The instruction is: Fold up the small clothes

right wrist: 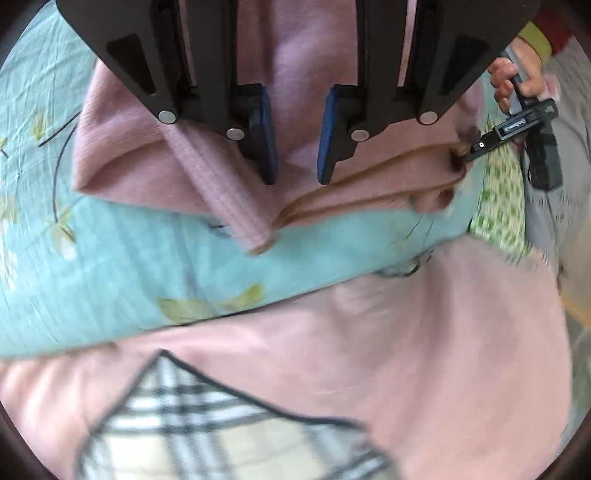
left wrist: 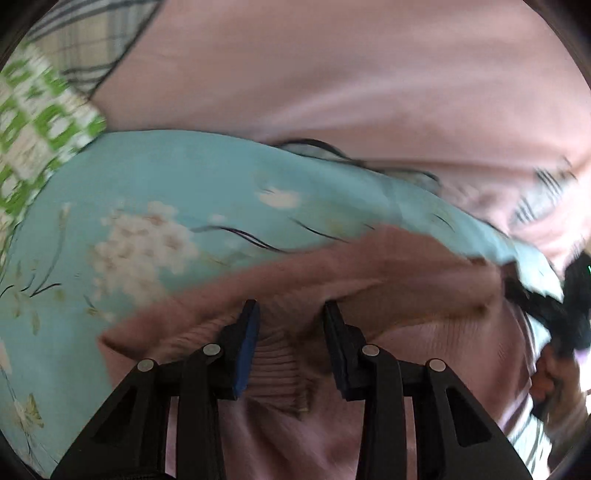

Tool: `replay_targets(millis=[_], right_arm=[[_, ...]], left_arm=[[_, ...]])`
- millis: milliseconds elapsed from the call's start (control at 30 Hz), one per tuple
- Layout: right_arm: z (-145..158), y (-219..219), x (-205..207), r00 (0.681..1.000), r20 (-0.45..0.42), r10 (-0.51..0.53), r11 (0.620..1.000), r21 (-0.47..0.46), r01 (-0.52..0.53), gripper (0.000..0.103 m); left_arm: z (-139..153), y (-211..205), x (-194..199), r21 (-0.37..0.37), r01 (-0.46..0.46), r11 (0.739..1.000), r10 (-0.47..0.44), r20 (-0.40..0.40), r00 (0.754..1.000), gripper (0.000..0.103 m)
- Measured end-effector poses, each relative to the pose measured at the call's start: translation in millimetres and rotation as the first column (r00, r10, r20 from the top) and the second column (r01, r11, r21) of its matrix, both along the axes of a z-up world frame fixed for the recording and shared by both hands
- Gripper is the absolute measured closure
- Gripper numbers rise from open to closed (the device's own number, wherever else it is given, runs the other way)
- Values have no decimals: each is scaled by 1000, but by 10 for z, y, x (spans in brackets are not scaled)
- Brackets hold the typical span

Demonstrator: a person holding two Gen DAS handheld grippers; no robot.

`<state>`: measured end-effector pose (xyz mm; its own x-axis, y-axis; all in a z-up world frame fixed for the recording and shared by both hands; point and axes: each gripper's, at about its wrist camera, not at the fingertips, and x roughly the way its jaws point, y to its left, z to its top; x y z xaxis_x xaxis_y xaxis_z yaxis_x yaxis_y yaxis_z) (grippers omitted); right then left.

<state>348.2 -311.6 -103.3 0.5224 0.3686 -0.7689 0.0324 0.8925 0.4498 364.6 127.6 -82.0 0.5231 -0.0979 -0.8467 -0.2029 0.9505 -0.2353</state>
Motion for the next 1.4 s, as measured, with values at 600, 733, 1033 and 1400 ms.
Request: replay_targets(millis=[600, 733, 1033, 1400], right_arm=[[397, 1102, -365, 954, 67, 292, 949, -144, -281, 50], [221, 1428, -303, 940, 19, 340, 917, -230, -327, 50], [43, 1596, -112, 938, -27, 346, 897, -284, -339, 98], [5, 1388, 289, 977, -28, 211, 968, -134, -212, 97]], left_arm=[[223, -144, -1110, 69, -48, 996, 45, 38, 998, 43], [154, 42, -1091, 145, -60, 988, 58, 18, 998, 42], [-97, 409, -525, 203, -146, 968, 158, -45, 986, 39], [45, 548, -715, 190, -265, 945, 276, -34, 961, 39]])
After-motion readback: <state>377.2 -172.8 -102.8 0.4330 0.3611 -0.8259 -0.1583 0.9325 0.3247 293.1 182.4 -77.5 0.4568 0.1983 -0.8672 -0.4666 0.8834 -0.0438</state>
